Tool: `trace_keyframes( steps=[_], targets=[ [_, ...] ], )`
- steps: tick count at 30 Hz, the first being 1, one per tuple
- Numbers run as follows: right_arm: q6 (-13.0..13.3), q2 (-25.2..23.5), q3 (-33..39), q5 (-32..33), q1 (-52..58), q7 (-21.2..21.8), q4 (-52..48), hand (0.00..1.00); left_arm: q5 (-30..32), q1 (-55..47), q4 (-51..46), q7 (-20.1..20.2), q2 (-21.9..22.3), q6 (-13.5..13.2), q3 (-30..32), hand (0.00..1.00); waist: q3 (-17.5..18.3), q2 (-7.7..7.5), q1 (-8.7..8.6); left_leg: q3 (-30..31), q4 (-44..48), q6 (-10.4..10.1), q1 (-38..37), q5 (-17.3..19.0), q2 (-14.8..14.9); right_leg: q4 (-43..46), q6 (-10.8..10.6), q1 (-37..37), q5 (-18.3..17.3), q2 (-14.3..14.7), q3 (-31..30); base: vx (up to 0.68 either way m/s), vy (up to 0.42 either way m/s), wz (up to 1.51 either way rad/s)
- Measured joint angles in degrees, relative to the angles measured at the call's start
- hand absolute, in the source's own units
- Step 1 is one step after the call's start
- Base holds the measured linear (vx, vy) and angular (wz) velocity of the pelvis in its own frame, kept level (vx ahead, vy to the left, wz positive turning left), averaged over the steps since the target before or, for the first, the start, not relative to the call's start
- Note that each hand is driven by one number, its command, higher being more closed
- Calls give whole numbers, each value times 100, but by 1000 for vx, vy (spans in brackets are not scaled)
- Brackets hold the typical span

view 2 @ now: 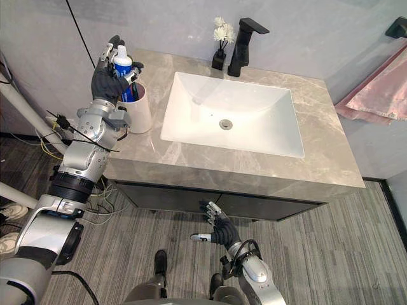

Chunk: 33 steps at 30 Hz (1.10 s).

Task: Organize washtable

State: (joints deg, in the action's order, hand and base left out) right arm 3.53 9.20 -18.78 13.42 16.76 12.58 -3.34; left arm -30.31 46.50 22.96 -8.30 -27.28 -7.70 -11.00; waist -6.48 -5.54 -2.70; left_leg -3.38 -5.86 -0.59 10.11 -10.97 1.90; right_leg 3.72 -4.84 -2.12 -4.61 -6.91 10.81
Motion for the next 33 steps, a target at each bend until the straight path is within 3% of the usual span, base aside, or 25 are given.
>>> trace_keyframes(
  steps=[6, 12, 17, 18, 21, 24, 27, 33],
  targets=[
    [0, -4, 0, 62, 0, 8, 19, 0, -52, 252, 0, 59, -17, -13, 0, 0, 13, 81, 11, 20, 1, 4, -76, -4, -3, 4, -2, 82, -1, 2, 19, 0, 0, 0],
    [-55, -41, 4, 968, 27, 24, 328, 0, -55, 654, -2, 59, -177, -61, -5, 0, 84, 244, 11, 37, 0, -7, -96, 5, -4, 27, -5, 100, -3, 0, 28, 0, 0, 0],
    [-163, -39, 2, 1190, 44, 137, 443, 0, -61, 981, 0, 59, -228, -167, -12, 0, 109, 282, -5, 108, 1, -3, -103, -6, -15, 47, -13, 140, -10, -3, 97, 0, -3, 7],
    [-163, -50, 0, 1222, 40, 137, 443, 0, -85, 1090, -1, 58, -229, -182, -12, 100, 109, 282, -11, 159, 1, -9, -120, -5, -29, 49, -20, 183, -19, -9, 151, -1, -1, 15],
    [-162, -69, 7, 1325, 14, 136, 450, 0, -192, 1107, -78, 52, -295, -288, -11, 100, 131, 298, 12, 176, 0, -26, -134, 7, -44, 107, -32, 188, -53, -25, 168, -4, 1, 7],
    [-162, -90, 3, 1372, -6, 138, 471, 0, -289, 675, -935, 86, -433, -363, -10, 100, 141, 305, 35, 180, 1, -26, -135, 9, -55, 120, -31, 188, -67, -38, 177, 0, 0, 0],
    [-163, -111, 62, 1367, 62, 140, 471, 0, -285, -385, -1841, 364, -438, -417, -31, 100, 184, 356, 33, 191, 1, -14, -139, 0, -91, 128, -57, 192, -83, -67, 201, 19, 2, 4],
    [-163, -209, 373, 1285, 312, 157, 471, 0, -150, -2606, -2755, 855, -122, -200, 33, 100, 229, 403, 42, 256, -1, -15, -207, -1, -111, 141, -12, 266, -167, -83, 316, 1, -8, 8]
  ],
)
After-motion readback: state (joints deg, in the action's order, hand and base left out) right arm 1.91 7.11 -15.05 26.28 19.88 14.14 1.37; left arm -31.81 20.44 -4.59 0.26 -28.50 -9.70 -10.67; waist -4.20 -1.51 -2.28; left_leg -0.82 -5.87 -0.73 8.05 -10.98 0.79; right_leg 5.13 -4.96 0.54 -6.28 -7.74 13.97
